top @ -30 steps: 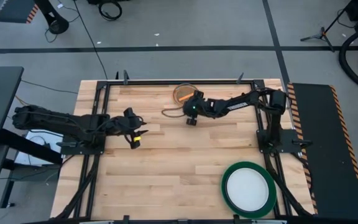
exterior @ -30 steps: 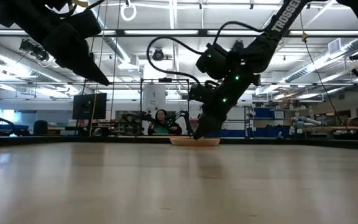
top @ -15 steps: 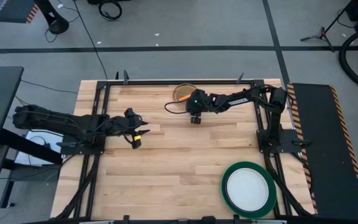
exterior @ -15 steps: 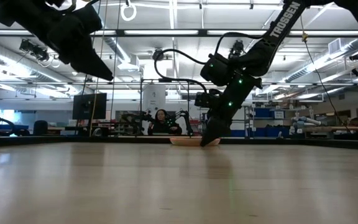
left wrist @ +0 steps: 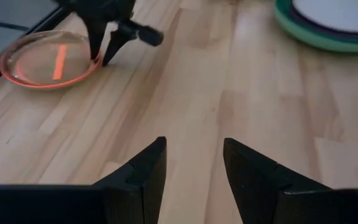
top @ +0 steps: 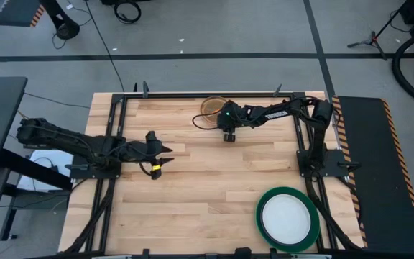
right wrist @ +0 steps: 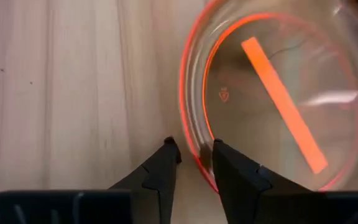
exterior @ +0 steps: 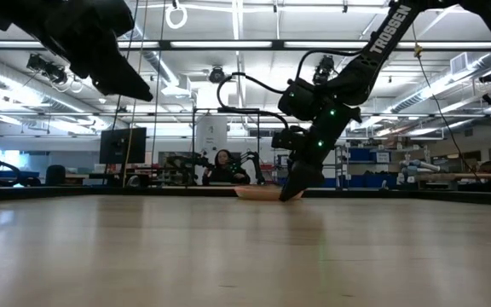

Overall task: Stack plastic plates
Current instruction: Stack the stacked transparent plates on top of the white plate

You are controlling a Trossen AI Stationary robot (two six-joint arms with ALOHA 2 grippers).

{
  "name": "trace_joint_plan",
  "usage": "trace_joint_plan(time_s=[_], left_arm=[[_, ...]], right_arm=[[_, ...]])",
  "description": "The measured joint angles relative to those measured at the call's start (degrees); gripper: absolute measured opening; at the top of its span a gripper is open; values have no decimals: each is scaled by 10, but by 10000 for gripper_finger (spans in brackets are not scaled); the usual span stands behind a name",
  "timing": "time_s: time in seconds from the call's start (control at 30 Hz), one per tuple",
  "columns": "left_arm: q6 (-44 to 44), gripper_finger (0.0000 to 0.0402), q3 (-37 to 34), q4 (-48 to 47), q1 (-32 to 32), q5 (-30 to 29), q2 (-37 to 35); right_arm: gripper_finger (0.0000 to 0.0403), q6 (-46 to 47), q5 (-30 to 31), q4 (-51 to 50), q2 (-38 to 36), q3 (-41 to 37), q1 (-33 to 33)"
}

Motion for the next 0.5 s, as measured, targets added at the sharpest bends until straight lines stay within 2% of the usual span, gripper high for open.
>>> trace_joint_plan(time_s=[0.5], left_arm=[[-12, 166, 0, 21, -70, -2, 0]], right_arm=[[9, 46, 28, -16, 1, 20, 9]])
